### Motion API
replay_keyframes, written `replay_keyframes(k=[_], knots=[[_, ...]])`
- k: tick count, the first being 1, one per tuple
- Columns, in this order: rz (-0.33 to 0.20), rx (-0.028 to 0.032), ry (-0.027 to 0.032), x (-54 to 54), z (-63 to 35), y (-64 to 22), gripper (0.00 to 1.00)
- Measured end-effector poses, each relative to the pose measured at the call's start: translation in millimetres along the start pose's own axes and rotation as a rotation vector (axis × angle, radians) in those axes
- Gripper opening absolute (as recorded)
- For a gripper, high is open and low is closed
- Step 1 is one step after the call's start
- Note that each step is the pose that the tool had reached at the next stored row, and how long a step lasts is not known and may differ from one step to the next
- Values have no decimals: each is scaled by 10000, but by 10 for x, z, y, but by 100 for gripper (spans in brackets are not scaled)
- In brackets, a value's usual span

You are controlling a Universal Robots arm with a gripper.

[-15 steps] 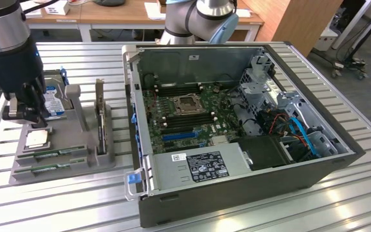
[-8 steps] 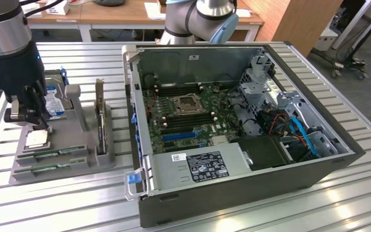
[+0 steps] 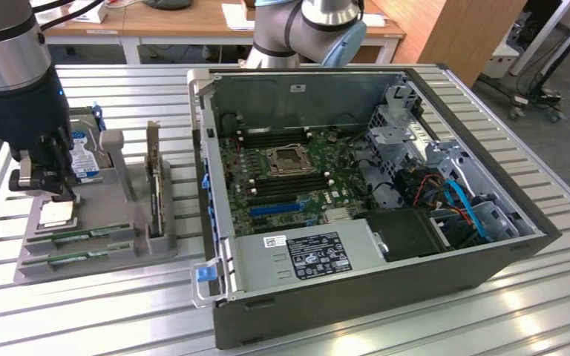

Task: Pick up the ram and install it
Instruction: 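Pick up the ram and move it above insertion slot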

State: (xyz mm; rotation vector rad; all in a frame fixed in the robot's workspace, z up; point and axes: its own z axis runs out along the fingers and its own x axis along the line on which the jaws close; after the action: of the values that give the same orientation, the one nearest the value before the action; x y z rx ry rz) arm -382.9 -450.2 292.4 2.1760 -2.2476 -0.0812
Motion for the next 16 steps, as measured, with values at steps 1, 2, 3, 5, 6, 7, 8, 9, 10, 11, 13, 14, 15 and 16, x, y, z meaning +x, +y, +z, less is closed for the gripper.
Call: replay_keyframes(k=[1,2,3,5,6,7,8,9,10,11,13,14,15,16], knots=[[0,0,0,0,0,0,31],[0,0,-1,0,0,0,31],[1,1,-1,0,1,0,31],[2,3,-2,2,2,0,31],[0,5,-4,9,4,-1,31],[0,4,-3,18,2,-1,31],[0,2,0,29,0,-1,31],[0,3,-2,39,1,-1,31],[1,2,-2,51,0,-2,31],[0,2,-2,66,0,-2,31],[1,2,-1,93,-1,-3,31],[0,2,-2,108,-1,-3,31],[0,2,-1,124,-2,-4,31],[1,2,-1,142,-3,-4,31]])
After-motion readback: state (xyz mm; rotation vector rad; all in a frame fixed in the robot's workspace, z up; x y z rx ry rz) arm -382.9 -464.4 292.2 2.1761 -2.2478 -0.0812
